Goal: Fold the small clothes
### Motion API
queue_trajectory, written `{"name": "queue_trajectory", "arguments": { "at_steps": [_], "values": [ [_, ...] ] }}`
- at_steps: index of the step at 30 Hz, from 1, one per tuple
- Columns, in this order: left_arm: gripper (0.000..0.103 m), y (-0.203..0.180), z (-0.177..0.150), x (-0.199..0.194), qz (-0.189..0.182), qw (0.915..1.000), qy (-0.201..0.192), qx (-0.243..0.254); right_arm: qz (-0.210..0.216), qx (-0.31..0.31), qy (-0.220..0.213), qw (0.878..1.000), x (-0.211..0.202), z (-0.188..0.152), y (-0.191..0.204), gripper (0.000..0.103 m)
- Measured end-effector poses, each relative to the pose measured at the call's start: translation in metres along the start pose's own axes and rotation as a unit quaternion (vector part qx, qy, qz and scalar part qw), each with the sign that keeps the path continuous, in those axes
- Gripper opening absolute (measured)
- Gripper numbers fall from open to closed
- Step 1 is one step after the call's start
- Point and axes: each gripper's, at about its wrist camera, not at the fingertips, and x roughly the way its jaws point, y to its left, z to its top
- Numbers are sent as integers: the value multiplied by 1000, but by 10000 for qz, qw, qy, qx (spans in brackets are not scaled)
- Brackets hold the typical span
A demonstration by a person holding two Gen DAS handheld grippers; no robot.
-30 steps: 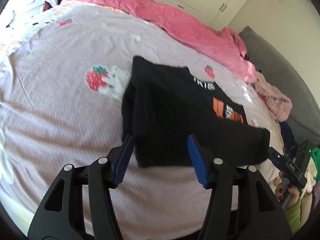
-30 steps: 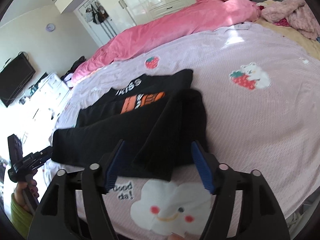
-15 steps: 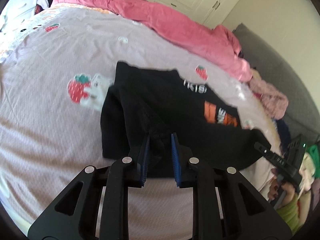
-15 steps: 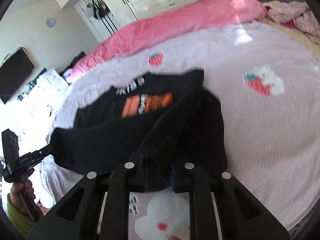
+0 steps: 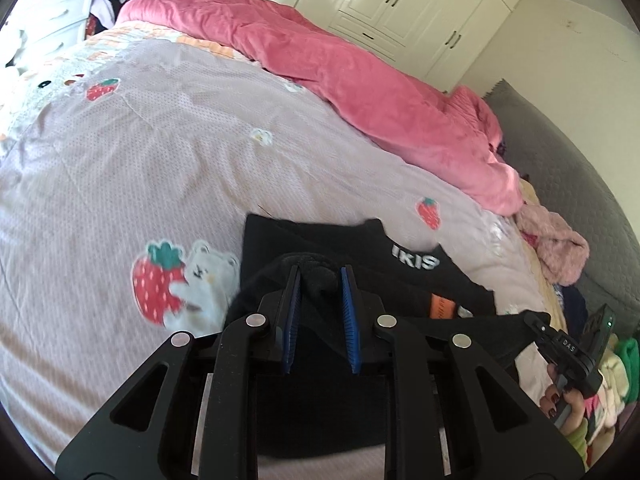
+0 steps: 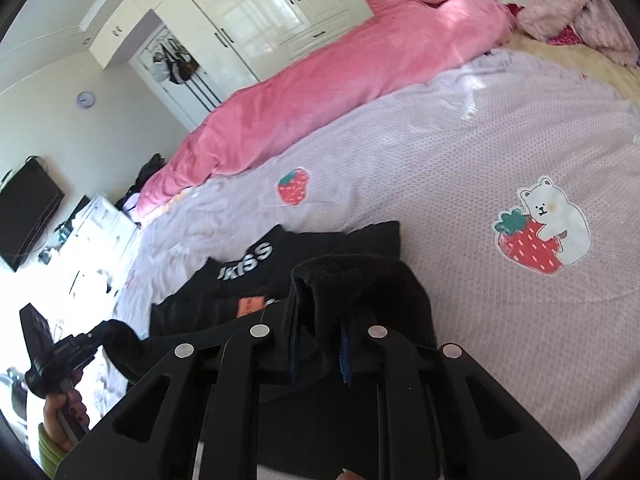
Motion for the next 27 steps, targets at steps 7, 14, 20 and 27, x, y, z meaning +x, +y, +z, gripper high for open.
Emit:
{"name": "queue_trajectory", "arguments": {
  "at_steps": [7, 14, 20, 27],
  "values": [
    [19, 24, 1, 21, 323, 9993, -47, -170, -215, -49, 226, 9995, 18, -5, -6, 39],
    [19, 16, -19, -21, 340, 9981, -474, 205, -265, -287, -298, 9988, -17, -20, -1, 51],
    [19, -15, -55, -20, 387, 9943, -47, 989, -687, -1448, -81, 9870, -20, -55, 27, 43],
    [19, -50, -76, 34, 737, 9796, 392, 1826, -1491, -2271, 244, 9621, 25, -68, 45, 28]
  ]
}}
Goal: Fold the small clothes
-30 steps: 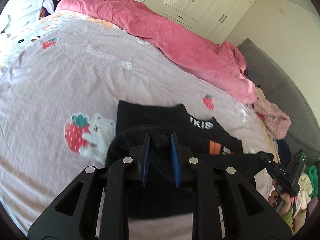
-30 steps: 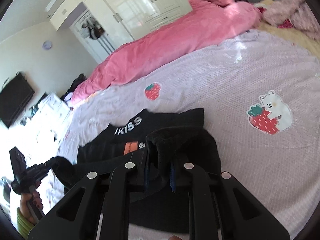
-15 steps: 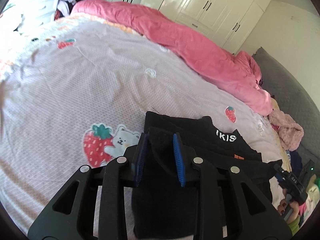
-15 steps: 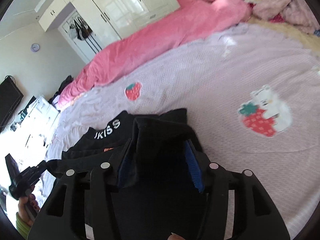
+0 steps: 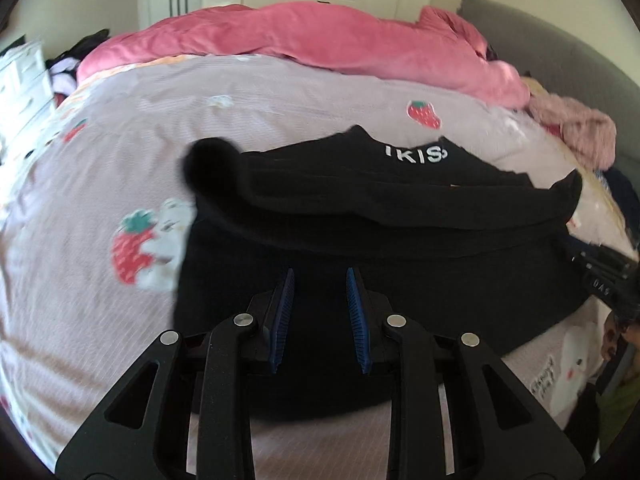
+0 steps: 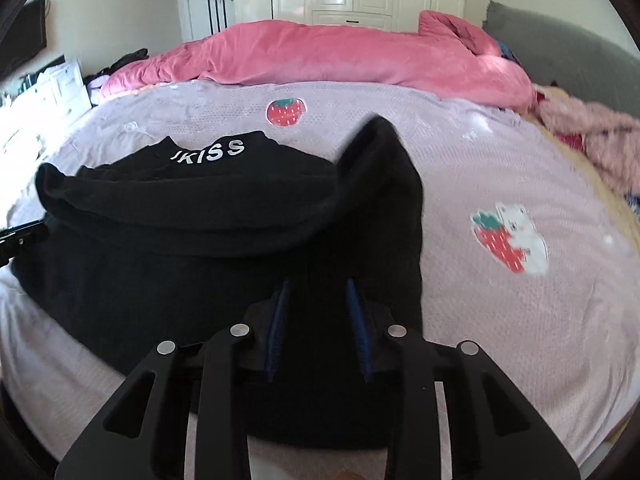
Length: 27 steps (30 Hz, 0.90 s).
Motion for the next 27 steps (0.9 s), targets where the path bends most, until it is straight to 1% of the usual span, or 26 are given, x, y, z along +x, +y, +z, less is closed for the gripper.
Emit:
{"name": "queue_trajectory", "arguments": {
  "at_steps": [2, 4, 6, 7, 8, 9, 12, 14, 17, 20, 22, 24, 25, 26, 27],
  "values": [
    [19, -4, 9, 12, 83, 9999, -19, 115, 19, -20, 4, 10000, 7, 9, 1, 28],
    [20, -5, 21, 21, 84, 9999, -32, 116, 33, 25, 24, 10000, 18, 21, -1, 28],
    [21, -3, 33, 26, 6, 9999, -103, 24, 53, 102, 26, 9999, 26, 32, -3, 28],
    [24, -2, 41, 30, -13, 9999, -143, -25, 58, 165, 26, 9998, 31, 37, -5, 28],
    [28, 1, 46, 32, 4, 9998, -180, -68, 43, 214, 33, 9998, 33, 41, -7, 28],
    [29, 2, 51, 34, 22, 9997, -211, -112, 9, 308, 43, 9995, 38, 48, -10, 28],
    [30, 14, 67, 38, 67, 9988, -339, -356, -75, 600, 57, 9982, 49, 62, -23, 28],
    [30, 25, 74, 36, 70, 9973, -411, -606, -144, 682, 62, 9975, 51, 67, -28, 28],
    [33, 40, 77, 30, 37, 9943, -474, -956, -161, 801, 24, 9967, 49, 71, -36, 28],
    [39, 48, 73, 21, 55, 9926, -552, -1080, -93, 874, -166, 9960, 35, 68, -44, 28],
    [40, 52, 70, 18, 38, 9920, -542, -1140, -78, 980, -249, 9948, 24, 63, -53, 29],
    [41, 57, 67, 17, 7, 9913, -561, -1194, -9, 1122, -223, 9934, 20, 59, -63, 34],
    [43, 60, 66, 17, 14, 9912, -580, -1187, 20, 1179, -186, 9929, 19, 57, -67, 37],
    [43, 62, 65, 17, 48, 9912, -588, -1184, 46, 1217, -138, 9925, 20, 56, -71, 43],
    [43, 65, 64, 18, 47, 9910, -554, -1219, 37, 1242, -91, 9922, 21, 54, -75, 44]
  ]
}}
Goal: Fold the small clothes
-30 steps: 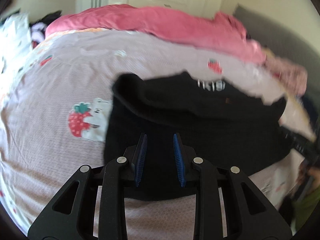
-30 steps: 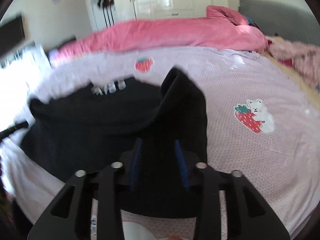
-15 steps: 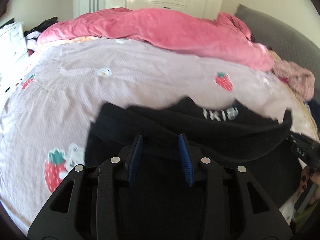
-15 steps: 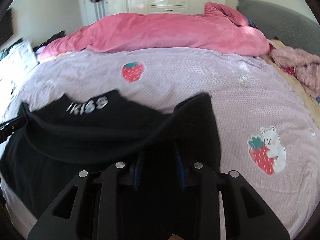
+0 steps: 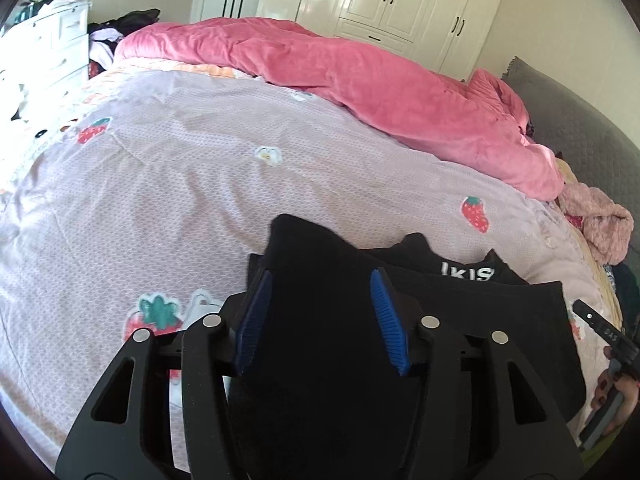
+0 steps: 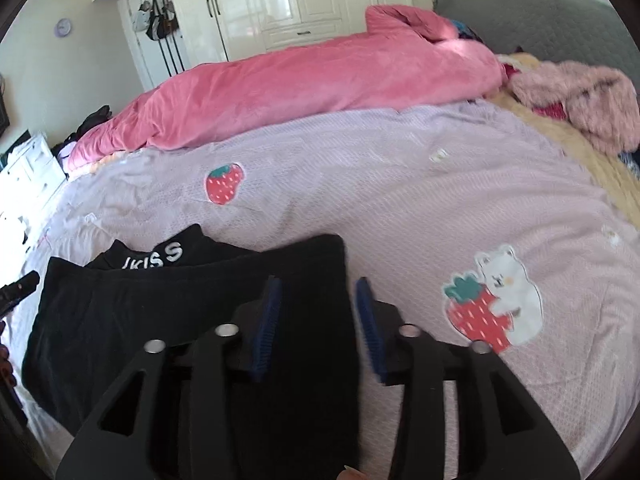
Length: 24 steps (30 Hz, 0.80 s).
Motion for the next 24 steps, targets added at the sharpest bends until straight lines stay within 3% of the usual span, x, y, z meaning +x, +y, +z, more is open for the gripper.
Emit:
{"name": "queue_trajectory", "arguments": {
  "at_steps": [3, 10, 14, 17, 19, 21, 23, 24],
  "values": [
    [43, 6, 4, 5, -165, 9998, 96, -88, -92, 49, 76, 9999, 6, 1, -6, 44],
    [43, 15, 1, 21, -146, 9992, 356, -57, 211, 315, 347, 9987, 30, 3, 0, 44],
    [43, 17, 0, 26, -244, 9988, 426, -60, 148, 301, 332, 9989, 35, 1, 6, 44],
    [43, 19, 1, 28, -289, 9986, 437, -85, 128, 358, 292, 9989, 36, -1, 5, 24],
    [43, 17, 1, 27, -305, 9986, 427, -50, 113, 331, 226, 9991, 34, -1, 6, 18],
    [32, 15, 1, 28, -322, 9986, 420, 10, 103, 267, 165, 9995, 31, -1, 7, 10],
    [5, 15, 1, 28, -315, 9987, 410, 20, 93, 220, 93, 9997, 27, -1, 8, 9],
    [5, 16, 1, 27, -351, 9986, 404, -7, 105, 230, 29, 9997, 24, -1, 8, 8]
  ]
}}
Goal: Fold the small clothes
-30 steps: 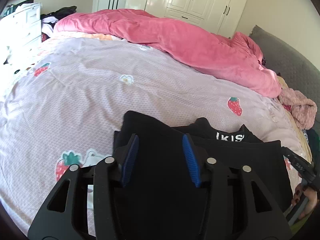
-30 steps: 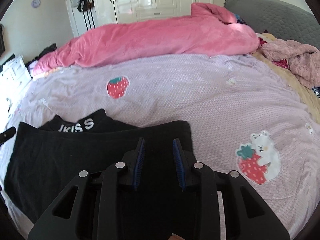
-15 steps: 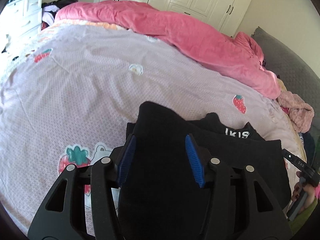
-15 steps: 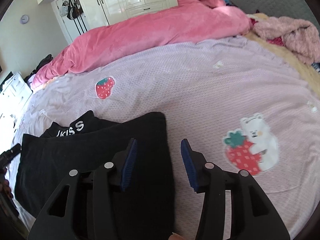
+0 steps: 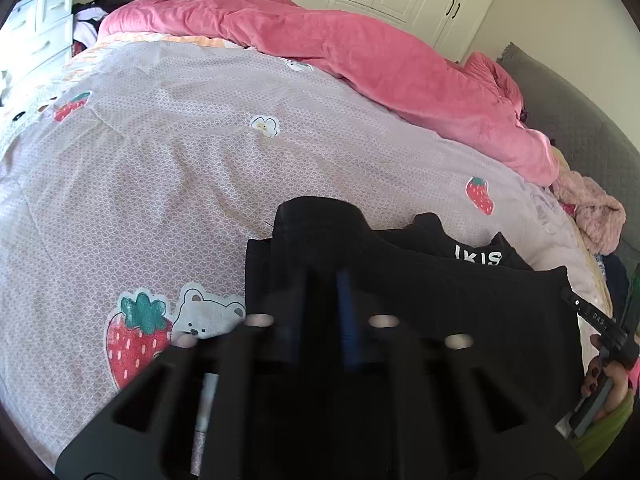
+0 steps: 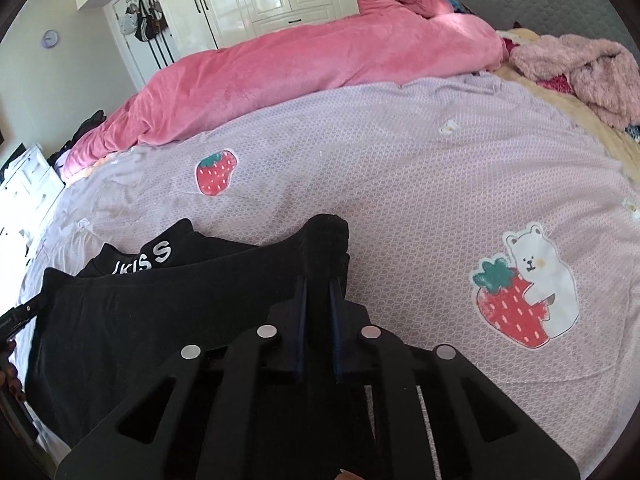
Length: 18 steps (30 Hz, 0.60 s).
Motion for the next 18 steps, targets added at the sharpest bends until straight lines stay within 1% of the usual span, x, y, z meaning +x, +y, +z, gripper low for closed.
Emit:
{"name": "queue_trajectory", "arguments": {
  "at_steps": [2, 4, 13, 18],
  "values": [
    [1, -1, 1, -2, -39, 10000, -22, 0, 44, 25, -114, 9999, -5, 1, -1, 8],
    [0, -2, 3, -9, -95, 9999, -118, -5, 80, 20, -260, 9996, -12, 2, -1, 8],
    [0, -8, 14, -42, -264, 9974, -674, -8, 176, 62, -569, 9982, -32, 10, -7, 8],
    [0, -6, 19, -38, -240, 9971, -722, -70, 154, 121, -597, 9980, -30, 17, -7, 8]
  ]
}}
